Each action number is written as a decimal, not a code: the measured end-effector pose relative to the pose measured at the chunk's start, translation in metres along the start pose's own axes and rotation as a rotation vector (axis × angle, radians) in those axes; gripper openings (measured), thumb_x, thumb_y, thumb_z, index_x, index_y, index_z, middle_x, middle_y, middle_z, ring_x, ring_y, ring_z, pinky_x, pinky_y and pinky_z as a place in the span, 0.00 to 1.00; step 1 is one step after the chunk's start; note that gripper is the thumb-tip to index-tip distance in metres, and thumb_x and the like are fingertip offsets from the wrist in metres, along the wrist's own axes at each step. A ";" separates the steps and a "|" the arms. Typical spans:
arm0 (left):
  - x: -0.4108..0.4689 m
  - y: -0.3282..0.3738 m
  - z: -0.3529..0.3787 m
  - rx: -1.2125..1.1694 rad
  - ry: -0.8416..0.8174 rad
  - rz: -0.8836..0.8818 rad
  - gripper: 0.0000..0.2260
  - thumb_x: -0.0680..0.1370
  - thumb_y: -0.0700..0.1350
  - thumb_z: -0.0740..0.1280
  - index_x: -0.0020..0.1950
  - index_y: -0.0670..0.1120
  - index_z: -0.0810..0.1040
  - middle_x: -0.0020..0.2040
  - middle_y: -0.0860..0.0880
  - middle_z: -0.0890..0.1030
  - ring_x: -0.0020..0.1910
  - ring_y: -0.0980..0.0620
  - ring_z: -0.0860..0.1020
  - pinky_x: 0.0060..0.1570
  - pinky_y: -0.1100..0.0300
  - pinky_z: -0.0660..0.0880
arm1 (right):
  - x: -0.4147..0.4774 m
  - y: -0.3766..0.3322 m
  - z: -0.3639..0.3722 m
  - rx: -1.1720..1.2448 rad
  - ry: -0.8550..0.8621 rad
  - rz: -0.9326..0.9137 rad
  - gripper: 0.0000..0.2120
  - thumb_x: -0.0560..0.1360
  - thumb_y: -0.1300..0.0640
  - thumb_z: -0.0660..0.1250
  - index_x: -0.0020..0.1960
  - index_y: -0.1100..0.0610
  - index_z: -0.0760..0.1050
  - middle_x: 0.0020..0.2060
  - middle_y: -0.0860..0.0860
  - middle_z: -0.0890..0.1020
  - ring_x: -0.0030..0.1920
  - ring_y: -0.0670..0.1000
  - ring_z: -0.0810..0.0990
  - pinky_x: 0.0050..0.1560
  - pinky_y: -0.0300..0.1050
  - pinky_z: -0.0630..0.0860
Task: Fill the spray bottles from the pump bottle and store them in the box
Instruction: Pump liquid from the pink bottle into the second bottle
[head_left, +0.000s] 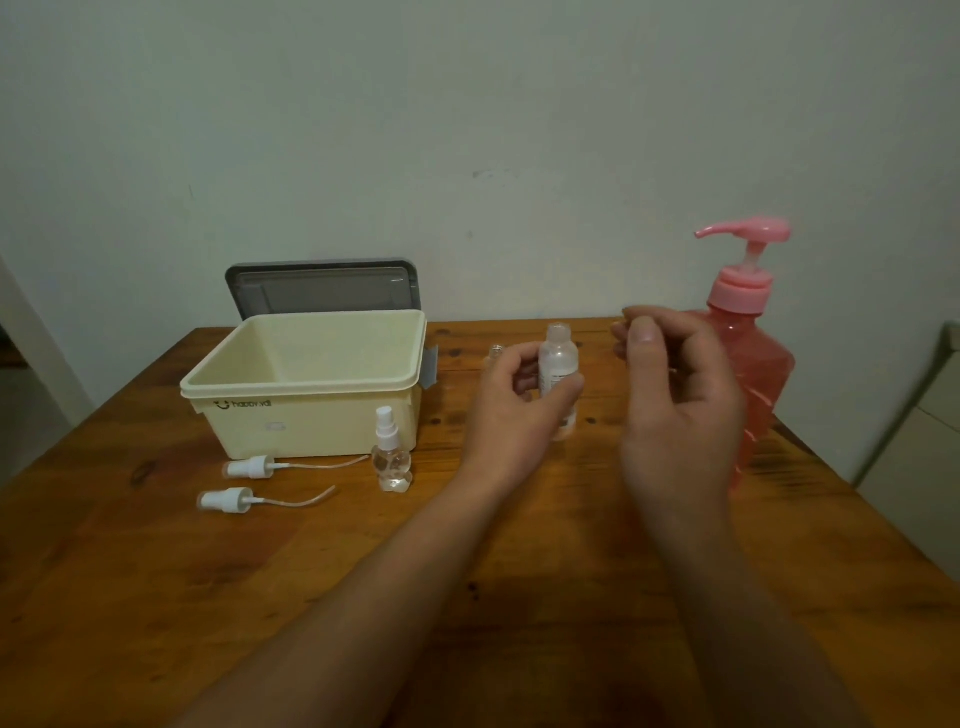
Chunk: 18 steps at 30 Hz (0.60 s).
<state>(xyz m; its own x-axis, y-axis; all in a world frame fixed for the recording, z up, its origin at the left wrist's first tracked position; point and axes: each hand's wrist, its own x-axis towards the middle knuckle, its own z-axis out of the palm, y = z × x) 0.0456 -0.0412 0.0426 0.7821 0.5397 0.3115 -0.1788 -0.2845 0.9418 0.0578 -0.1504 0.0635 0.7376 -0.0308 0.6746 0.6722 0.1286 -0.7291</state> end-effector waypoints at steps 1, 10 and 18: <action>-0.002 0.005 0.003 -0.014 -0.020 0.004 0.19 0.74 0.45 0.73 0.64 0.48 0.75 0.58 0.51 0.80 0.56 0.55 0.78 0.58 0.56 0.78 | 0.004 -0.001 -0.002 -0.009 0.012 -0.016 0.06 0.81 0.54 0.62 0.54 0.49 0.76 0.47 0.42 0.81 0.50 0.40 0.80 0.51 0.35 0.75; -0.009 0.027 0.014 -0.026 -0.136 0.063 0.19 0.75 0.45 0.72 0.64 0.50 0.74 0.53 0.57 0.78 0.51 0.62 0.77 0.44 0.73 0.76 | 0.043 -0.014 -0.030 -0.133 0.168 -0.240 0.06 0.81 0.57 0.61 0.52 0.47 0.75 0.46 0.49 0.81 0.42 0.41 0.78 0.41 0.34 0.73; -0.008 0.034 0.018 -0.062 -0.175 0.059 0.18 0.75 0.44 0.72 0.64 0.49 0.75 0.50 0.59 0.78 0.46 0.65 0.78 0.40 0.75 0.76 | 0.088 -0.007 -0.044 -0.173 0.264 -0.011 0.07 0.81 0.51 0.61 0.52 0.51 0.76 0.47 0.44 0.79 0.43 0.33 0.76 0.43 0.27 0.69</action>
<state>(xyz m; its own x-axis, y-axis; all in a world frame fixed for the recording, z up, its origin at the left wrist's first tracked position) 0.0439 -0.0696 0.0698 0.8600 0.3763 0.3448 -0.2596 -0.2592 0.9303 0.1212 -0.1971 0.1231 0.7062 -0.2906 0.6456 0.6643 -0.0433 -0.7462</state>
